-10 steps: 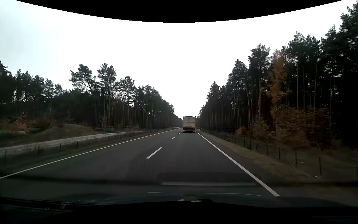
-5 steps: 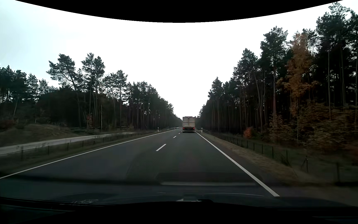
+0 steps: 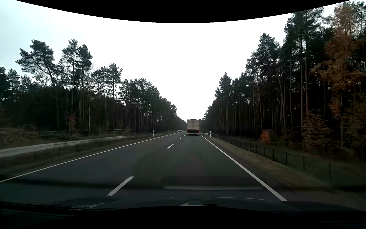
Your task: Follow the waypoints while adhering to traffic rules and regulations
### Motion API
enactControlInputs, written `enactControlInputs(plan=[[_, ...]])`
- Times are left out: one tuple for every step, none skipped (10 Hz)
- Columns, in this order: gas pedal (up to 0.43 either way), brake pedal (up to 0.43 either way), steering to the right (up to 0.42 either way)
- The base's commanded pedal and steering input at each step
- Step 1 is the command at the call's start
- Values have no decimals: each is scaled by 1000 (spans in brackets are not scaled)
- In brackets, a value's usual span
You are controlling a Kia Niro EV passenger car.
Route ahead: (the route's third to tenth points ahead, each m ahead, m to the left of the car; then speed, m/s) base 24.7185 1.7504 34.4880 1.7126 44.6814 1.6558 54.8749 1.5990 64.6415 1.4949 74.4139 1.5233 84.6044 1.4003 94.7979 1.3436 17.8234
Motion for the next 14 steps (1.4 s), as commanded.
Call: enactControlInputs(plan=[[169, 0, 1], [177, 0, 1], [177, 0, 1], [177, 0, 1], [177, 0, 1], [177, 0, 1], [189, 0, 1], [189, 0, 1], [189, 0, 1], [197, 0, 1], [197, 0, 1], [197, 0, 1], [197, 0, 1], [197, 0, 1]])
